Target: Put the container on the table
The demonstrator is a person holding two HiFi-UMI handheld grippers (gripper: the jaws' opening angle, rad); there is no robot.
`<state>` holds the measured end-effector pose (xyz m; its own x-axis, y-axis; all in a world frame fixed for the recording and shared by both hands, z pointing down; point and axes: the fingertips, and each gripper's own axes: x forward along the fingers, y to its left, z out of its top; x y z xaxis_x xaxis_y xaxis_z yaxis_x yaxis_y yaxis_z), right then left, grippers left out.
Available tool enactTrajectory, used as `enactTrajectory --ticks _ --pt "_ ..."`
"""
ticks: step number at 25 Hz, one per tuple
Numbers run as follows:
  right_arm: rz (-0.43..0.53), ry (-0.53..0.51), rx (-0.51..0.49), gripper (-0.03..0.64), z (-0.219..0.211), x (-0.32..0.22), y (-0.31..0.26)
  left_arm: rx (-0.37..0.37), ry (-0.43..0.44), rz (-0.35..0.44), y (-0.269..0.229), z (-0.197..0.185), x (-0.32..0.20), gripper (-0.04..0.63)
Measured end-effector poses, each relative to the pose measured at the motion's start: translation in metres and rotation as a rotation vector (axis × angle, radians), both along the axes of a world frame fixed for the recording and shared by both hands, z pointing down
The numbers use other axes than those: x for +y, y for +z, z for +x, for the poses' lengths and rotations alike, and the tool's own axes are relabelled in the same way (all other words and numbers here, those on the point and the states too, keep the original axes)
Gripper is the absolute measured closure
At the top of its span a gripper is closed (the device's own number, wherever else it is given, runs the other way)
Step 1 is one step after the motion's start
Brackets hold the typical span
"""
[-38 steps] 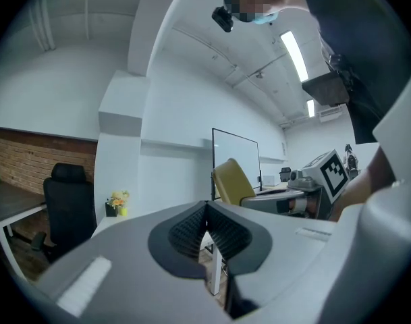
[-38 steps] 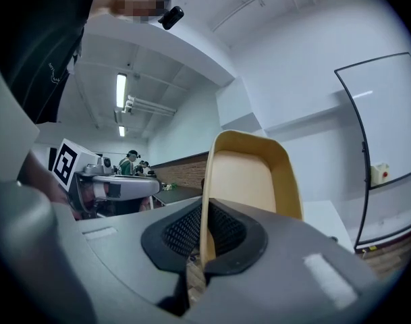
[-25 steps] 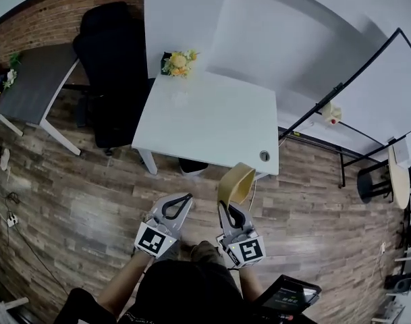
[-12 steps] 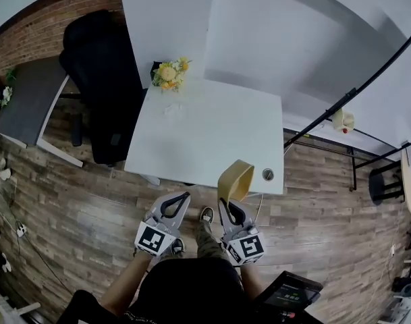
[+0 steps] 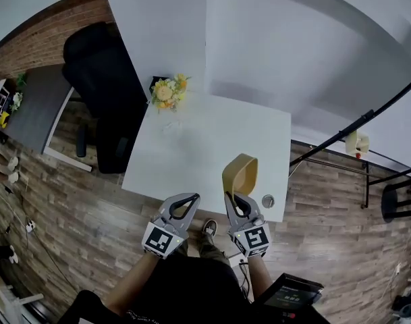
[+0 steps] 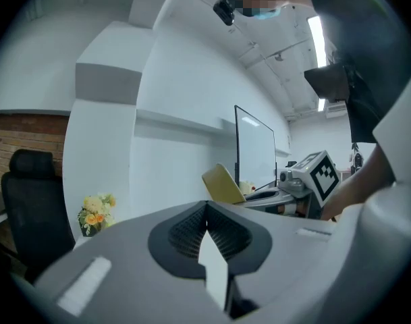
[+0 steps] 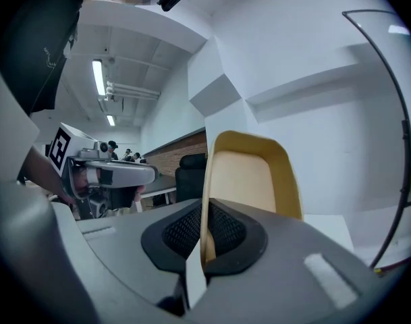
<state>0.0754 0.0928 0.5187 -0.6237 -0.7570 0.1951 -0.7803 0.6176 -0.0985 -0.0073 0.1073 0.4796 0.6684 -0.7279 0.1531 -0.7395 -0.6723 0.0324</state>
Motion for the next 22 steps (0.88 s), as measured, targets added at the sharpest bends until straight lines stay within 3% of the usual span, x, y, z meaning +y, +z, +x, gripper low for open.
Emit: enactTrajectory --ticks 6,13,17,22 --pt "-0.089 -0.040 0.090 0.595 -0.009 -0.031 0.022 -0.043 0.037 0.010 0.012 0.003 -0.032 0.594" --pt "-0.071 -0.076 0.309 0.597 -0.043 -0.075 0.034 -0.062 0.126 0.066 0.015 -0.021 -0.084 0.593" --pt "-0.110 -0.091 0.513 0.597 -0.059 -0.099 0.053 -0.231 0.263 0.127 0.028 -0.038 -0.114 0.589" --pt "-0.139 -0.194 0.819 0.597 -0.071 -0.115 0.086 -0.577 0.434 0.210 0.059 -0.045 -0.132 0.562"
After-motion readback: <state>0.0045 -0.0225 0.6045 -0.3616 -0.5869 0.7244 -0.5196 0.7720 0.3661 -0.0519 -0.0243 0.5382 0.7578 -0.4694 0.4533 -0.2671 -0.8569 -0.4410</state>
